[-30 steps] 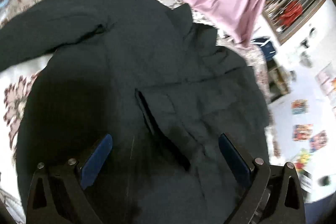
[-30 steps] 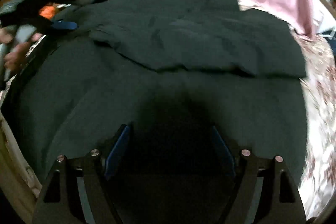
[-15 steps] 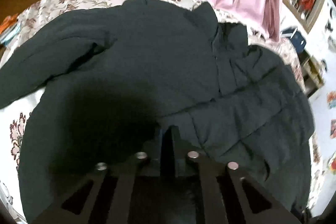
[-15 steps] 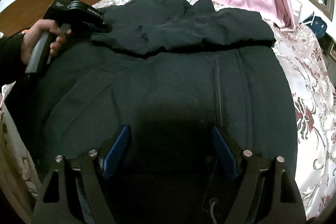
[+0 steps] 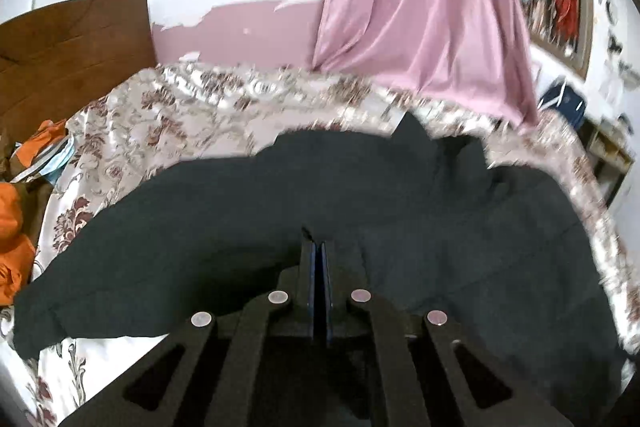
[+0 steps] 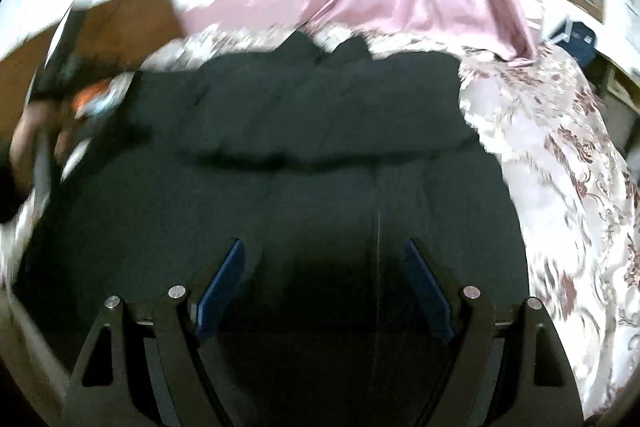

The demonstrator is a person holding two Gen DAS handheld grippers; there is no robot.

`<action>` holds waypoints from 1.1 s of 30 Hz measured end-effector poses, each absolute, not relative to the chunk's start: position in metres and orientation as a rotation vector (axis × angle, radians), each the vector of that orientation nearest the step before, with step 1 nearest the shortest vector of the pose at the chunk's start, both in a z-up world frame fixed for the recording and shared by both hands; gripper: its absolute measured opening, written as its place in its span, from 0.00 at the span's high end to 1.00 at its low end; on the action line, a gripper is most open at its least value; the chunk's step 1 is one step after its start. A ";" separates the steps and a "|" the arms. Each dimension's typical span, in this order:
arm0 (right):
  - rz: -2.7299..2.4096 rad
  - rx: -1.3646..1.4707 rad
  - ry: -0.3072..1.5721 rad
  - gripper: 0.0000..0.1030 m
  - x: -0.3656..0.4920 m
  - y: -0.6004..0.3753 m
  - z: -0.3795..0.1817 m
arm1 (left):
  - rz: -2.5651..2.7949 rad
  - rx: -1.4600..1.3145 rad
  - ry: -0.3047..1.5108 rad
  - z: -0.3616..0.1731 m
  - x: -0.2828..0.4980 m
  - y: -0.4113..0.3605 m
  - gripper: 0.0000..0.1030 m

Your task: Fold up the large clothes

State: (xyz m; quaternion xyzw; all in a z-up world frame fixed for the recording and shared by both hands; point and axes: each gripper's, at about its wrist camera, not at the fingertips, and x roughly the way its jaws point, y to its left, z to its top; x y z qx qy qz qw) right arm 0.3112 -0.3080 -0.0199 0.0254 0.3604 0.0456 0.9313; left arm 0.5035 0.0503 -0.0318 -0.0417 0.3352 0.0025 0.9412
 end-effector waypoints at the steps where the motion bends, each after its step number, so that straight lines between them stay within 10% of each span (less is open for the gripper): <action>1: 0.088 0.082 0.733 0.25 0.329 -0.305 -0.022 | 0.008 -0.089 0.705 -0.043 0.508 0.054 0.96; 11: 0.074 0.009 0.844 0.25 0.501 -0.226 -0.087 | -0.140 -0.418 0.778 -0.098 0.520 0.097 0.91; 27: 0.081 -0.009 0.848 0.17 0.525 -0.205 -0.136 | -0.332 -0.707 0.666 -0.119 0.511 0.118 0.88; 30: 0.098 0.007 0.832 0.15 0.524 -0.204 -0.136 | -0.373 -0.712 0.673 -0.111 0.506 0.117 0.66; 33: 0.110 0.015 0.820 0.13 0.525 -0.207 -0.136 | -0.406 -0.670 0.658 -0.092 0.494 0.112 0.04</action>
